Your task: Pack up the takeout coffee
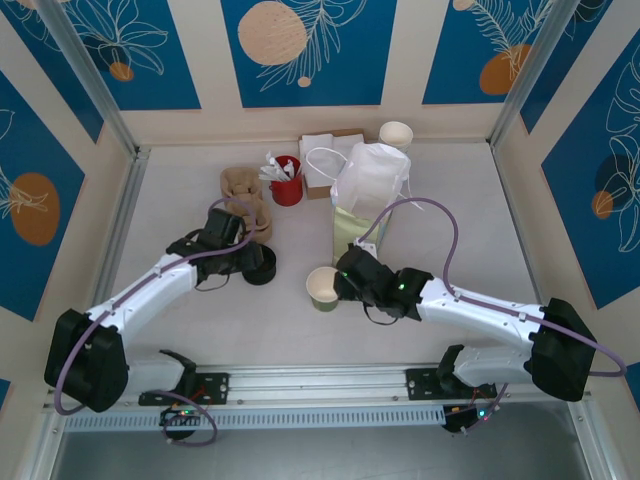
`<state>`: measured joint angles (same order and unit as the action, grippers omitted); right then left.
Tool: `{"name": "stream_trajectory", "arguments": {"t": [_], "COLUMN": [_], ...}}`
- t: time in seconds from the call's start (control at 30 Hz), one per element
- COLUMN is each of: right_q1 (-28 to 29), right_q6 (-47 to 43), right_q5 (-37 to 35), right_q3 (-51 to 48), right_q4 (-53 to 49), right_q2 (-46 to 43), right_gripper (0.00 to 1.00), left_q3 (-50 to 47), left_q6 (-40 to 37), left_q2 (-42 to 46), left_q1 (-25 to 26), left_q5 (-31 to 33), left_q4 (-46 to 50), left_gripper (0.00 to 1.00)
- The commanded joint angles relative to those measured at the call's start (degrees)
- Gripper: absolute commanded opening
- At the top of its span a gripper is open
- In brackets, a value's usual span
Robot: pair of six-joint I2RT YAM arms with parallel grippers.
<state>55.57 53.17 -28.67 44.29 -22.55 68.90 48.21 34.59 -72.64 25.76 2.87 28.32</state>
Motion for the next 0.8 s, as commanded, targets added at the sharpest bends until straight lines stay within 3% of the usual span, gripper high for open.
{"name": "stream_trajectory", "arguments": {"t": [0.0,0.33,0.77], "right_q1": [-0.4,-0.8,-2.6], "right_q6": [1.1,-1.1,-4.9], "right_q5": [0.0,0.3,2.0], "right_q3": [2.5,7.0,9.1], "right_q4": [-1.3,-6.8,-10.5], "right_q2": [0.2,-3.1,-10.9], "right_gripper": [0.25,0.44,0.47], "left_q3": [2.2,4.8,6.9], "left_q6": [0.1,-0.4,0.6], "left_q2": [-0.7,-2.6,-6.2], "left_q1": [1.0,2.5,3.7], "left_q5": [0.9,4.7,9.9], "left_q4": [0.7,3.6,6.5], "left_gripper": [0.56,0.56,0.56]}}
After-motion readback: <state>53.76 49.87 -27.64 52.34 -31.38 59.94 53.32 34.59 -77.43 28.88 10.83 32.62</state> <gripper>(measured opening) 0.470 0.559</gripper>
